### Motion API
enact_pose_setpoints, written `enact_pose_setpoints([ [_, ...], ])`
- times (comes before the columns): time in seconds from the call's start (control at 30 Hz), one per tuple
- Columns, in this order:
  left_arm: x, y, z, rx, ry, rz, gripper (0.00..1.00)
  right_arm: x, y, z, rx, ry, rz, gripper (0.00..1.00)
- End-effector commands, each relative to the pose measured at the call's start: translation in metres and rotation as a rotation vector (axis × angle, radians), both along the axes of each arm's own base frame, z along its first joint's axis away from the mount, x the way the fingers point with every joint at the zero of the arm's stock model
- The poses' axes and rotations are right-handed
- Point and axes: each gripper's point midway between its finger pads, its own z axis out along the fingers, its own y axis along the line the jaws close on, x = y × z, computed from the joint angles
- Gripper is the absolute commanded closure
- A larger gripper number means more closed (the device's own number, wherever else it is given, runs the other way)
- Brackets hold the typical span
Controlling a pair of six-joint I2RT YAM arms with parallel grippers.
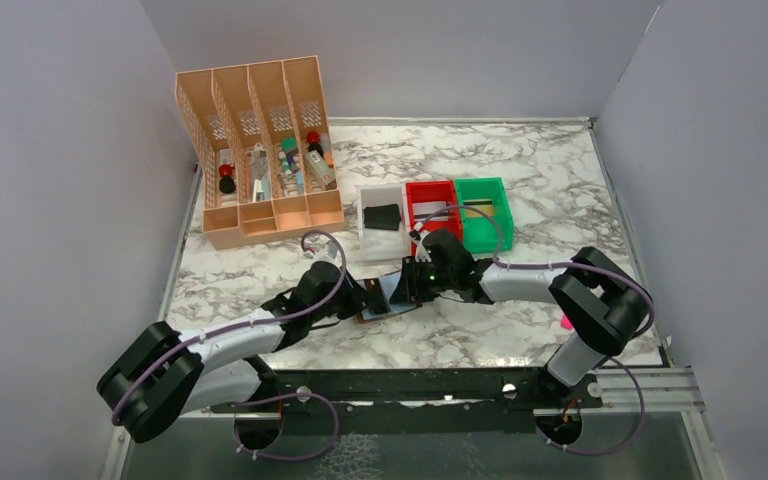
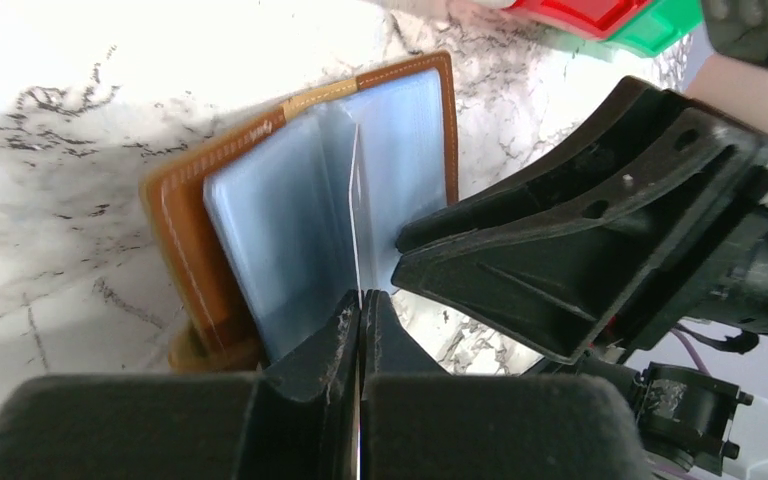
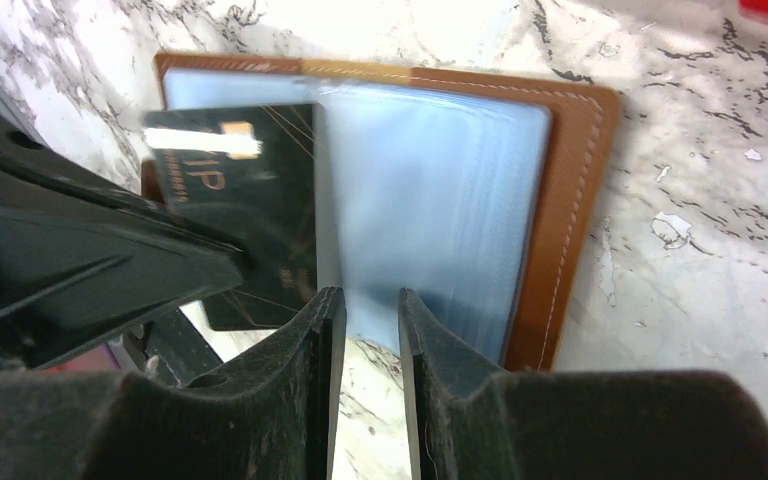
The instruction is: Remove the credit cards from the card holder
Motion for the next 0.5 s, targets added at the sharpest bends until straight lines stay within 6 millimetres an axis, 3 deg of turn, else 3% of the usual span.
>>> enact_pose_setpoints([
  [0.0, 0.007, 0.022, 0.010, 0.133, -0.037, 0.055, 1.00, -0.013, -0.026, -0.023, -0.134, 0.038, -0.010, 0.68],
  [0.2, 0.010, 0.032, 0.041, 0.115, -0.132, 0.082, 1.00, -0.012, -0.012, 0.023, -0.021, -0.039, 0.047, 0.67],
  [0.33, 0.009, 0.037, 0.055, 0.107, -0.181, 0.083, 1.00, -0.009, -0.012, 0.055, 0.039, -0.110, 0.040, 0.63],
  [0.47, 0.009, 0.031, 0.073, 0.065, -0.251, 0.046, 1.00, -0.007, -0.018, 0.074, 0.067, -0.167, 0.007, 0.59],
])
